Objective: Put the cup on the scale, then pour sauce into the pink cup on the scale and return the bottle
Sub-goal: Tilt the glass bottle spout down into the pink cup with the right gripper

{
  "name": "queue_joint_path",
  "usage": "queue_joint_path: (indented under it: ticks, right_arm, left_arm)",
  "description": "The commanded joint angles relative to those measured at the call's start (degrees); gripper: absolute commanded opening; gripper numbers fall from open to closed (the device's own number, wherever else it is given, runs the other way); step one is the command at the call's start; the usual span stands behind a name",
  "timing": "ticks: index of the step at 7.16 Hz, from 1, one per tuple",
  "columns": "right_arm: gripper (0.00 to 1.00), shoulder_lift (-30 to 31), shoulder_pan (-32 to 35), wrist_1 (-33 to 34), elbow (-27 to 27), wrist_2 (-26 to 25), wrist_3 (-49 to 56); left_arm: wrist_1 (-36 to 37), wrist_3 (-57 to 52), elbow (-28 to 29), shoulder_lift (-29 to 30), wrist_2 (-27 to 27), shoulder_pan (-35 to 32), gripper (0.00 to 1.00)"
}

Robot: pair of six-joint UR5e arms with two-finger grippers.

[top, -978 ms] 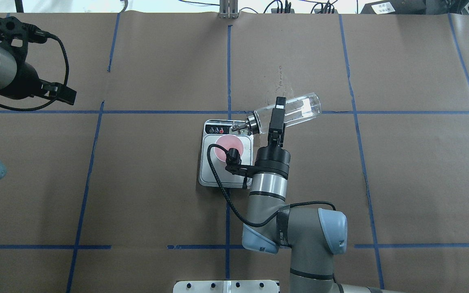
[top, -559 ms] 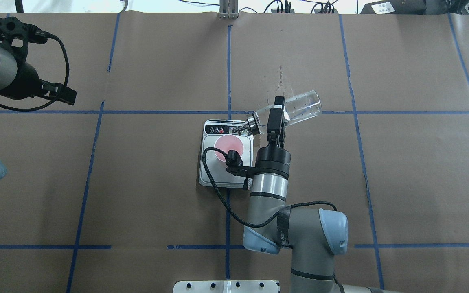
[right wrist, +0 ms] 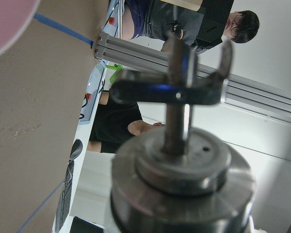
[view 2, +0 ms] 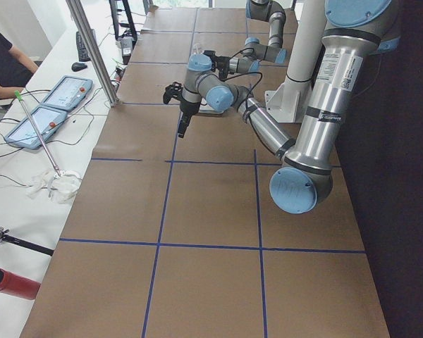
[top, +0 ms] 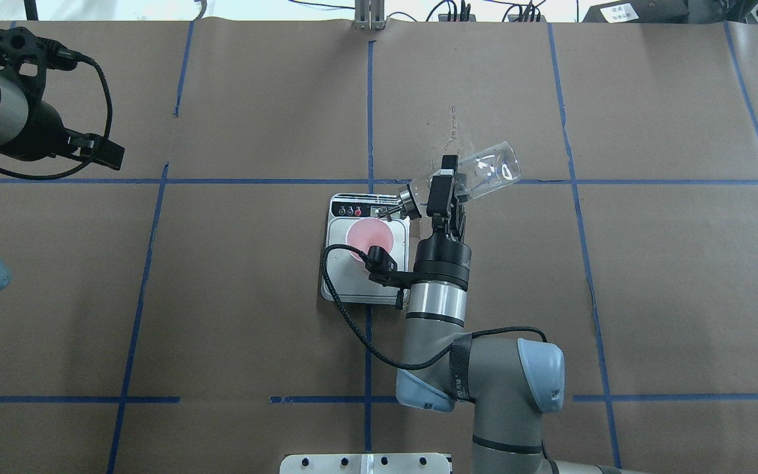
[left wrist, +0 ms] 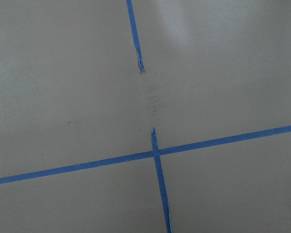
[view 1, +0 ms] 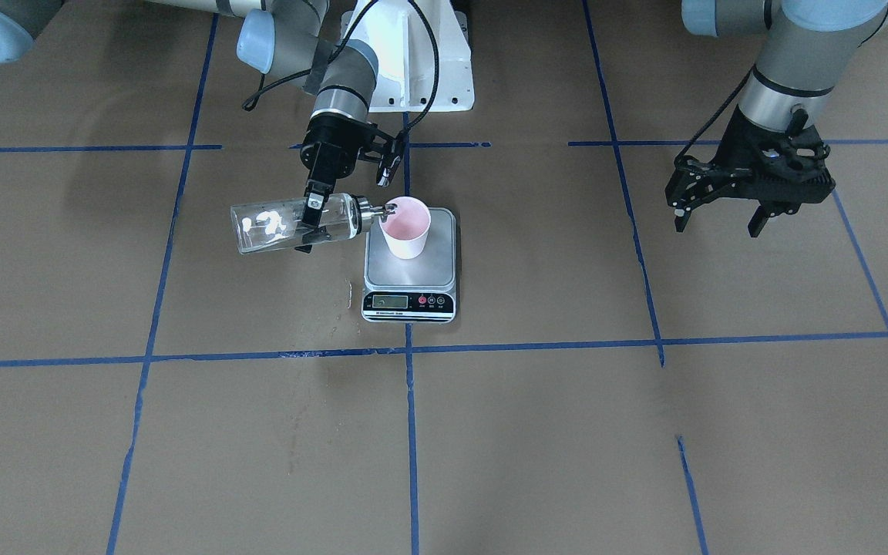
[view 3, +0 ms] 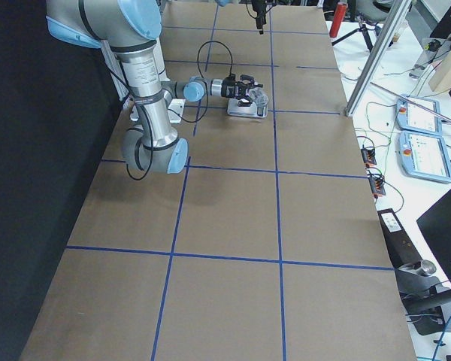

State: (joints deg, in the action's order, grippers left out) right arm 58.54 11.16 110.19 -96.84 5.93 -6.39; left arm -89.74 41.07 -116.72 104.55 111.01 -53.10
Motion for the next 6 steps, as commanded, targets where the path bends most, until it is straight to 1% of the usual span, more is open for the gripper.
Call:
queue_joint_path:
  ticks: [1,6]
  right_arm:
    - [0.0,0.2,-0.2,-0.1,0.0,-0.7,2.2]
    - [0.0,0.3,-0.2,-0.1,0.0,-1.6,3.7]
  left_arm:
    - [0.0,0.1,0.0,0.0,0.0,0.0,1.0]
    - [0.0,0.1,0.0,0.0,0.0,0.0,1.0]
